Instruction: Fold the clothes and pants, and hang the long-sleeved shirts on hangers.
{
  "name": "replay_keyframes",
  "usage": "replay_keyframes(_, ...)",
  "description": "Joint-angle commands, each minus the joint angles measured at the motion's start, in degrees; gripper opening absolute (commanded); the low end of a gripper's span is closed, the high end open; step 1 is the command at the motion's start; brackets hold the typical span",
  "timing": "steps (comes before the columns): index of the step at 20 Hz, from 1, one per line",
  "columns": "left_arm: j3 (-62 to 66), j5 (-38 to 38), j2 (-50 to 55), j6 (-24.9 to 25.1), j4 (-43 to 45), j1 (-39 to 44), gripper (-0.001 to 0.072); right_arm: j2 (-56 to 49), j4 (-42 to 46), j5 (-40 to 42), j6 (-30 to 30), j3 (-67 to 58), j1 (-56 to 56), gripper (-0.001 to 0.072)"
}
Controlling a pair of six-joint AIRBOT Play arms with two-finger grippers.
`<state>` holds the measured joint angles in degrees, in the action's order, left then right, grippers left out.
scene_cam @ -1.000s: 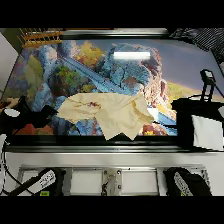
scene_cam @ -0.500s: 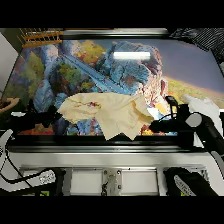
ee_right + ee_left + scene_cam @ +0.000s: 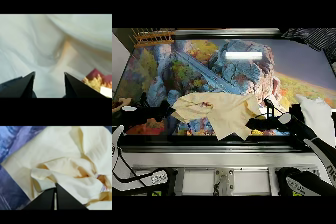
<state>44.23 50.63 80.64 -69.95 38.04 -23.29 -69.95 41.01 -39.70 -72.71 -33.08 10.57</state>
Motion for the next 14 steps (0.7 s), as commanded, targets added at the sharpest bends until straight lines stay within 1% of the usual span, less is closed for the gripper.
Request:
replay_keyframes(1,0.39,0.37,0.02,0.15,-0.02,0.04,0.0004,-5.16,-7.23,5.16,4.24,-2.32,0.66,0.0396)
replay_keyframes(3,0.39,0.39,0.02,0.13,-0.02,0.04,0.0003,-8.09,-7.23,4.9,4.22,-4.22,0.72,0.0394)
replay_keyframes(4,0.39,0.39,0.02,0.15,-0.02,0.04,0.0004,-9.31,-7.23,4.7,4.22,-5.29,0.96,0.0378)
replay_keyframes(5,0.39,0.42,0.02,0.13,-0.04,0.04,0.0004,-10.03,-7.21,4.35,4.24,-6.23,1.22,0.029)
replay_keyframes(6,0.44,0.63,-0.02,0.13,-0.09,0.02,0.0004,-10.19,-7.19,3.63,5.09,-7.39,1.33,0.0063)
replay_keyframes(7,0.85,1.22,-0.42,0.13,-0.07,-0.2,0.0004,-9.86,-7.1,2.51,6.69,-8.94,1.29,0.0012)
replay_keyframes(8,2.38,2.6,-1.46,0.13,-0.04,-0.79,0.0003,-8.83,-4.31,0.63,6.86,-11.63,0.94,0.0012)
replay_keyframes(9,4.61,3.8,-3.21,0.13,-0.07,-1.53,0.0003,-7.3,0.5,-2.21,5.95,-15.19,0.28,0.0012)
replay_keyframes(12,15.47,6.03,-12.2,0.11,-0.11,-4.17,0.0003,-0.9,18.1,-15.76,-1.86,-32.37,-3.96,0.0012)
replay_keyframes(14,22.88,6.45,-19.28,0.11,-0.07,-5.49,0.0003,4.07,24.33,-20.33,-3.89,-44.35,-6.93,0.0012)
